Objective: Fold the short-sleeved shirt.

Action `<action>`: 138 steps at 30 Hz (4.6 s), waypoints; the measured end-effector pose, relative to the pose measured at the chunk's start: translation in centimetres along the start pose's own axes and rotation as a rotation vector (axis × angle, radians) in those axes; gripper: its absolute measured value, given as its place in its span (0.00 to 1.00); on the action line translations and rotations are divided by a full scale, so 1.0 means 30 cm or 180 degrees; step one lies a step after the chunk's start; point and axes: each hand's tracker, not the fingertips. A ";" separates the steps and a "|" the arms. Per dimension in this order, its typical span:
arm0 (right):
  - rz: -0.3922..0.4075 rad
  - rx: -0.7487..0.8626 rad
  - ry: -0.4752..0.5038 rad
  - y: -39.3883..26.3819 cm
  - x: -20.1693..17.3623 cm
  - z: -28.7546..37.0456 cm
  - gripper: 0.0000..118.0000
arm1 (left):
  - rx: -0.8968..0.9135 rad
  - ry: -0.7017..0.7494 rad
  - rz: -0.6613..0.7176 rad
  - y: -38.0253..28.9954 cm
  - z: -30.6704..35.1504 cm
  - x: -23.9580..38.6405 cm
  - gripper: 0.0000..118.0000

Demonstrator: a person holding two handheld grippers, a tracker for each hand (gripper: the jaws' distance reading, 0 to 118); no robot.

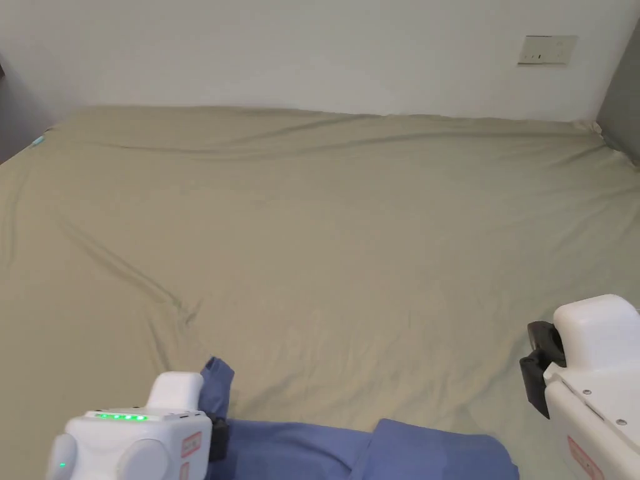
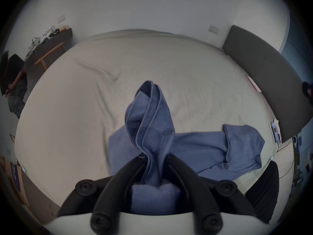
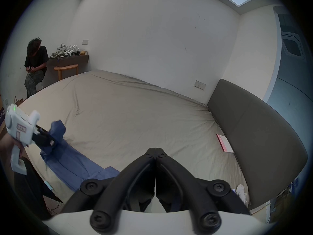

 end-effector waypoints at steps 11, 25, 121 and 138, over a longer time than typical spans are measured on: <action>-0.0067 -0.0124 0.0040 -0.044 0.041 -0.030 0.01 | -0.0361 0.0084 -0.0162 -0.105 -0.181 0.247 0.36; -0.0037 -0.0163 0.0083 -0.034 0.041 -0.025 0.01 | 0.0485 -0.0192 0.0227 -0.075 0.091 -0.008 0.02; 0.0163 -0.0130 0.0303 0.027 -0.086 -0.019 0.01 | 0.0074 0.0593 -0.0045 0.061 0.171 -0.248 0.14; -0.0007 -0.0211 0.0313 -0.016 -0.055 -0.022 0.01 | -0.0590 0.0408 -0.0917 -0.077 -0.193 0.348 0.16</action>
